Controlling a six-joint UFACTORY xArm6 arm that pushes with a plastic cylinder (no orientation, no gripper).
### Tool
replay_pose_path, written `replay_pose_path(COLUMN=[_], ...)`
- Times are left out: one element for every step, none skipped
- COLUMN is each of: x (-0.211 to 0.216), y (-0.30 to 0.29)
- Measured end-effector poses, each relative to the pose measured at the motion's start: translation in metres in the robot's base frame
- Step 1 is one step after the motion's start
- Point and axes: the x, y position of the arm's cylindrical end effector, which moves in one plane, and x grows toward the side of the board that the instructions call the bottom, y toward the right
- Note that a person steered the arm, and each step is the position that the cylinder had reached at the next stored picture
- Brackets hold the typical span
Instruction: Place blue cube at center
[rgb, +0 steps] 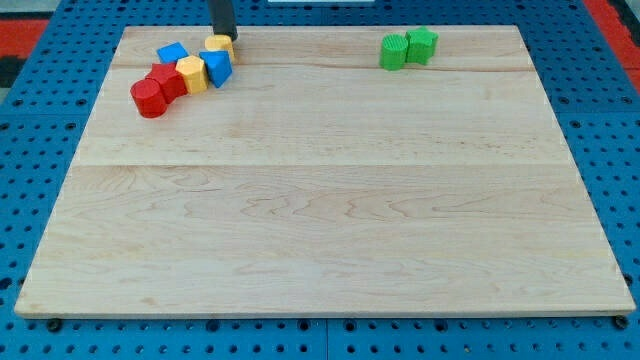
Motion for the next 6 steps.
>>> replay_pose_path(x=[0.028, 0.048, 0.051, 0.031, -0.002, -0.031], y=[0.002, 0.003, 0.005, 0.015, -0.001, -0.046])
